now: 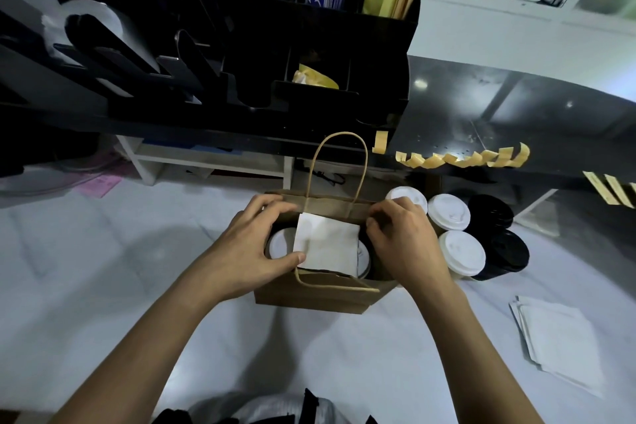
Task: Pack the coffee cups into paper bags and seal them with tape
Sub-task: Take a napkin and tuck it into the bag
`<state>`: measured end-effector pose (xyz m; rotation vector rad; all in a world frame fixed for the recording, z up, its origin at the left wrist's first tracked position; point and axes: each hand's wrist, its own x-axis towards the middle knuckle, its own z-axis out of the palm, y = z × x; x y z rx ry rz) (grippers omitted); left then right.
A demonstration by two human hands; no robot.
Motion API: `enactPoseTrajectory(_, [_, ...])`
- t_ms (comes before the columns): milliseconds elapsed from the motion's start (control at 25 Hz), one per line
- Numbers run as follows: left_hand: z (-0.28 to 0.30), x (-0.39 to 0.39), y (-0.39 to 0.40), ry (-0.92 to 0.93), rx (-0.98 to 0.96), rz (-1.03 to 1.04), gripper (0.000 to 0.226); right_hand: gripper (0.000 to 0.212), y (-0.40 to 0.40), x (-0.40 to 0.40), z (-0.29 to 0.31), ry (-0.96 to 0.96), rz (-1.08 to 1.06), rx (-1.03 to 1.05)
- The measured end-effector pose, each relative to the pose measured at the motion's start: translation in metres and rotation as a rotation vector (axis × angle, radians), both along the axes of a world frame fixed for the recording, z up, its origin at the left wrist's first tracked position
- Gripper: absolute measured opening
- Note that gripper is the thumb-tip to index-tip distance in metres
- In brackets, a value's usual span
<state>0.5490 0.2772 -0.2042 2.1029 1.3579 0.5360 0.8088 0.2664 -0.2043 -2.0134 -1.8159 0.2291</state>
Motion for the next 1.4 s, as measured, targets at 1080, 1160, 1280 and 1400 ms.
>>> enactPoseTrajectory(1080, [0.031,0.006,-0.002,-0.039,0.262,0.031,0.029,0.013,-0.037,0.003,0.017,0.224,-0.135,0.195])
enactPoseTrajectory(1160, [0.035,0.007,-0.002,-0.048,0.276,0.024,0.029,0.013,-0.038,0.003,0.019,0.241,-0.144,0.209])
enactPoseTrajectory(1280, [0.04,0.01,-0.003,-0.054,0.303,0.018,0.029,0.013,-0.04,0.005,0.024,0.244,-0.151,0.217])
enactPoseTrajectory(1400, [0.044,0.017,-0.007,-0.061,0.309,0.001,0.029,0.014,-0.042,0.009,0.027,0.231,-0.163,0.213])
